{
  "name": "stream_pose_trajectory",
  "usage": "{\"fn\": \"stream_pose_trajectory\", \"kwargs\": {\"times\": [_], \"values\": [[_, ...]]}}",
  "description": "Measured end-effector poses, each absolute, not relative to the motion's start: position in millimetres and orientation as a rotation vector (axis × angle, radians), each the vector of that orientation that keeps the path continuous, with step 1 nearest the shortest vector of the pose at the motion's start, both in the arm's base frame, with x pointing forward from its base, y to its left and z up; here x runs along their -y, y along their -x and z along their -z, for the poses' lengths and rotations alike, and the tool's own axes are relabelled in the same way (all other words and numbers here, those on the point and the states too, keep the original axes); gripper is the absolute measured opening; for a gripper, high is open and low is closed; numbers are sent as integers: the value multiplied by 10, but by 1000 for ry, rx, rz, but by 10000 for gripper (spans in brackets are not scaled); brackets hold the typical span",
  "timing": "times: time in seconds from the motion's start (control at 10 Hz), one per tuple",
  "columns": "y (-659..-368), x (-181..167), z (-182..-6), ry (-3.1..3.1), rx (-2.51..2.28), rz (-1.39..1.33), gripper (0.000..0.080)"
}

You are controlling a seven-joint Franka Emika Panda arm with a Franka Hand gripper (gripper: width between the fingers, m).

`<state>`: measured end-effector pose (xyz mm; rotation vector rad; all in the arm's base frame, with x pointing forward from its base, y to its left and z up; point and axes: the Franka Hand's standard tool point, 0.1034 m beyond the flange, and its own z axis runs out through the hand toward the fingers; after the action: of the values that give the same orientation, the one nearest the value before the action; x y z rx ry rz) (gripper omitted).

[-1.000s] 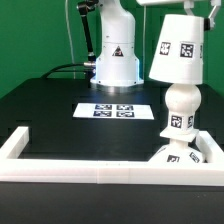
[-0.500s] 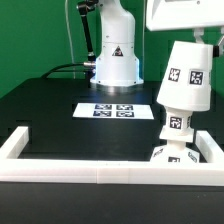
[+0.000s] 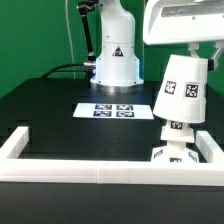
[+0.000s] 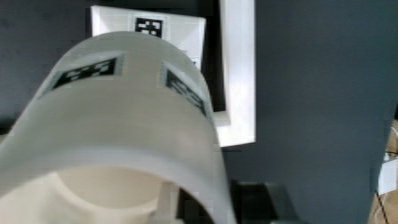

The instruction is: Assemble lamp

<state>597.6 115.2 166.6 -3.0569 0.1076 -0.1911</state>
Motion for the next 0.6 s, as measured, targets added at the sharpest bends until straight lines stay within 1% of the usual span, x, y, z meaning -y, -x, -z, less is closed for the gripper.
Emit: {"fn": "stream_pose_trajectory", "kwargs": {"times": [0.2, 0.4, 0.5, 0.6], "values": [[-5923, -1100, -1586, 3061, -108, 195, 44], [-5904, -1093, -1559, 3062, -109, 196, 44], [-5904, -1093, -1559, 3062, -109, 196, 150], [-5904, -1093, -1558, 3062, -109, 196, 285]]}}
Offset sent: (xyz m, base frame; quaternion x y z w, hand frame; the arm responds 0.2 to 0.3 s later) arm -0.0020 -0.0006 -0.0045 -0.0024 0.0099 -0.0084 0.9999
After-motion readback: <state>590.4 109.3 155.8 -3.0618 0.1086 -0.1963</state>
